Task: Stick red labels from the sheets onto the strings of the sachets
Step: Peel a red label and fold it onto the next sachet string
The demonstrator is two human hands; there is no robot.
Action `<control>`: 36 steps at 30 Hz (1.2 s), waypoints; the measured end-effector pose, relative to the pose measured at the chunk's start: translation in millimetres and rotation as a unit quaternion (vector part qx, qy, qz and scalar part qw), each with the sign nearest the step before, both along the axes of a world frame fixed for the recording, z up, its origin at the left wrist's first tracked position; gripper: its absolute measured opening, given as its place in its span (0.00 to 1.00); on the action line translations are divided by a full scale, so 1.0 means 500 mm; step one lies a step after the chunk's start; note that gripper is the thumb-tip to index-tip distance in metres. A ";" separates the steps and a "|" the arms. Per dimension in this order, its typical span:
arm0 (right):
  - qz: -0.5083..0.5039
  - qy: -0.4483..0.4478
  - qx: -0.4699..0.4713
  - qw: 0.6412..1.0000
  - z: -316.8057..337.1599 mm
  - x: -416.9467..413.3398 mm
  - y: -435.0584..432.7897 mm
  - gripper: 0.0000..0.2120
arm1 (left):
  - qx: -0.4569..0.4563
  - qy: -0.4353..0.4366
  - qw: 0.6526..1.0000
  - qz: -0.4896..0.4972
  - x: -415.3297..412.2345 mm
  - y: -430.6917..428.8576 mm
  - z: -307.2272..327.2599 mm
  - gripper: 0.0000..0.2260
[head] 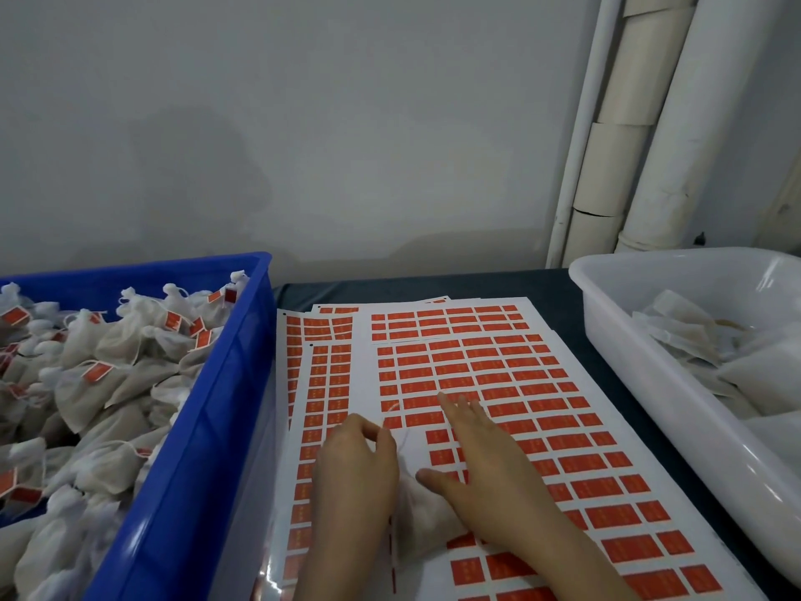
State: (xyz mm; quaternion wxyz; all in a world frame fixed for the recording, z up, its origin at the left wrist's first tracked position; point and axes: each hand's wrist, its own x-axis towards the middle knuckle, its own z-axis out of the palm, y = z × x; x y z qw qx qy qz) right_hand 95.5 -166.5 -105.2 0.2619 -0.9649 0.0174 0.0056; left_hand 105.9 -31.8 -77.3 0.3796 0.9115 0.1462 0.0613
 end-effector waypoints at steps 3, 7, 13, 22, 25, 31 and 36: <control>-0.002 0.005 -0.006 1.000 -0.001 0.002 -0.001 0.42 | -0.018 0.002 1.000 0.008 -0.001 -0.006 0.007 0.05; -0.003 0.005 -0.007 1.000 0.001 0.002 -0.001 0.41 | -0.091 -0.025 0.995 0.024 -0.002 -0.005 0.015 0.03; 0.002 0.013 -0.008 1.000 0.005 0.000 -0.002 0.41 | -0.121 -0.048 0.991 0.033 -0.001 -0.004 0.011 0.02; 0.002 0.023 -0.022 0.999 0.009 -0.002 -0.001 0.39 | -0.179 -0.062 0.982 -0.022 0.025 0.011 -0.012 0.04; 0.002 0.023 -0.012 1.000 0.010 -0.004 -0.003 0.38 | -0.193 -0.068 0.978 -0.042 0.032 0.024 -0.014 0.07; -0.041 -0.026 0.086 0.995 0.032 -0.002 -0.006 0.28 | -0.249 -0.070 0.965 -0.047 0.043 0.044 -0.014 0.03; -0.040 -0.130 0.095 0.986 0.072 0.010 0.016 0.19 | -0.300 -0.078 0.949 -0.059 0.041 0.040 -0.004 0.04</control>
